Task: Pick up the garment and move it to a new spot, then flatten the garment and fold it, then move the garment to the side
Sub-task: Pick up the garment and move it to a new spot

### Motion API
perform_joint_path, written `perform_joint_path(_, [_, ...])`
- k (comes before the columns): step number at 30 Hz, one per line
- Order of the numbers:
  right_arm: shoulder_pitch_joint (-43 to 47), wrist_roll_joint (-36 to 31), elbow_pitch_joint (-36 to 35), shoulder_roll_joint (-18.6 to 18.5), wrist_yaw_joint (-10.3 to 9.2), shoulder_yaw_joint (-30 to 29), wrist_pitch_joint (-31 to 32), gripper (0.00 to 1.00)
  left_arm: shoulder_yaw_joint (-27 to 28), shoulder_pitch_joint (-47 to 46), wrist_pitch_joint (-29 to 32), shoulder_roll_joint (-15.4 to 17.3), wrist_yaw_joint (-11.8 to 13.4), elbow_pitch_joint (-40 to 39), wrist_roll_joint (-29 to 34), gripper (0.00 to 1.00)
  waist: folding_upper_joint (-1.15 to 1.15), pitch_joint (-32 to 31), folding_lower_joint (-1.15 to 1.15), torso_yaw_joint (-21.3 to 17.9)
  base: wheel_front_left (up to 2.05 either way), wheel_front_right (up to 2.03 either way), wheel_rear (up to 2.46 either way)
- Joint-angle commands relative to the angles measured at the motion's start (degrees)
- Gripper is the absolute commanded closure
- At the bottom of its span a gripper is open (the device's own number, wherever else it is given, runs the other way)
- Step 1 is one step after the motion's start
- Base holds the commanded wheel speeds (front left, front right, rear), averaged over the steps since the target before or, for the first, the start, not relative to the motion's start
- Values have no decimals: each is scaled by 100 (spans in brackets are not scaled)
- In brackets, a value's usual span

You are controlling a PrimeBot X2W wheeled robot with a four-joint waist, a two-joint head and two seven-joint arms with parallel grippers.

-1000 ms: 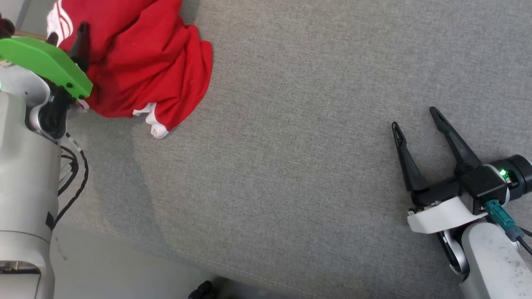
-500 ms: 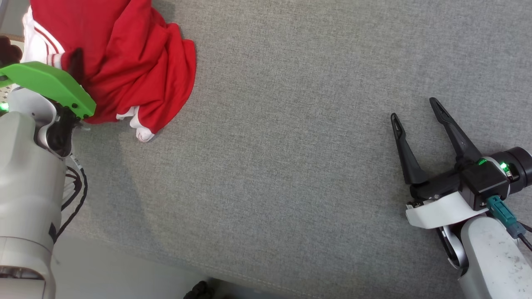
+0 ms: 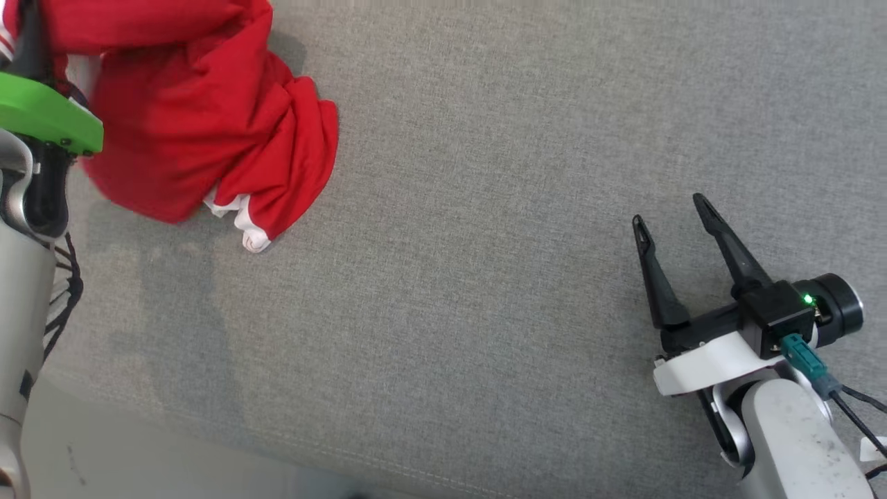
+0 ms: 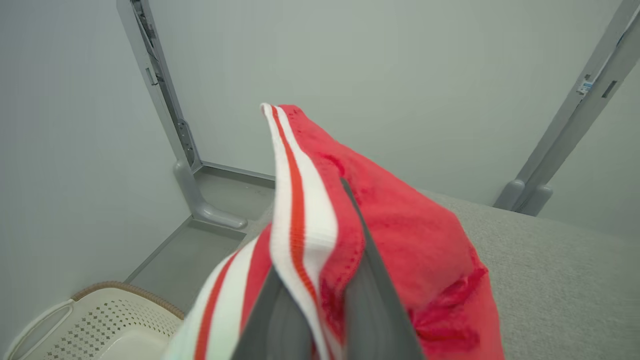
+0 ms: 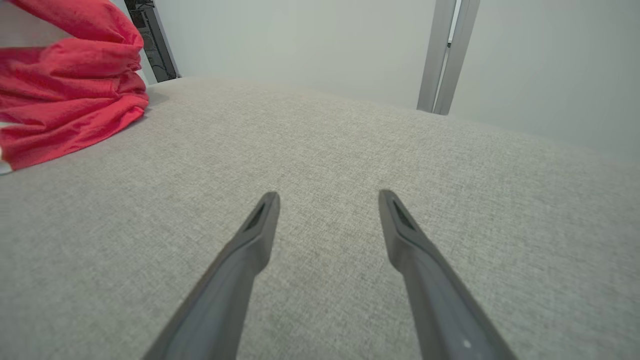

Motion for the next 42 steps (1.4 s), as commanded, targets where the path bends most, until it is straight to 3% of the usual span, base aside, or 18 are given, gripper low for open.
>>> perform_joint_path(1, [60,65,28,77,-12,37,5,0,-34,-90,-42,131,-16,-239,33,100,0,-391,0,-144,0,0,0])
perform_joint_path(8, [122,151,88,361,-12,74,3,0,-157,-270,-63,411,-17,-1470,79,100,0,-941,0,-531,0,0,0])
perform_joint_path(16, [282,290,108,606,-11,73,3,0,-282,-401,284,416,6,-2734,-160,100,0,-1449,0,-1416,0,0,0])
perform_joint_path(23, [406,589,99,641,-11,90,3,0,-593,-446,593,4,135,-3291,-193,100,0,-1702,0,-2285,0,0,0])
perform_joint_path(31, [452,837,48,641,-11,169,3,0,-993,-578,296,-654,184,-3067,138,100,0,-1643,0,-3086,0,0,0])
perform_joint_path(36, [524,882,44,643,-11,131,3,0,-1368,-244,49,-1065,139,-2746,472,100,0,-1546,0,-3268,0,0,0])
perform_joint_path(42, [509,923,26,644,-11,52,3,0,-1975,684,-62,-1409,38,-2260,926,100,0,-1462,0,-3221,0,0,0])
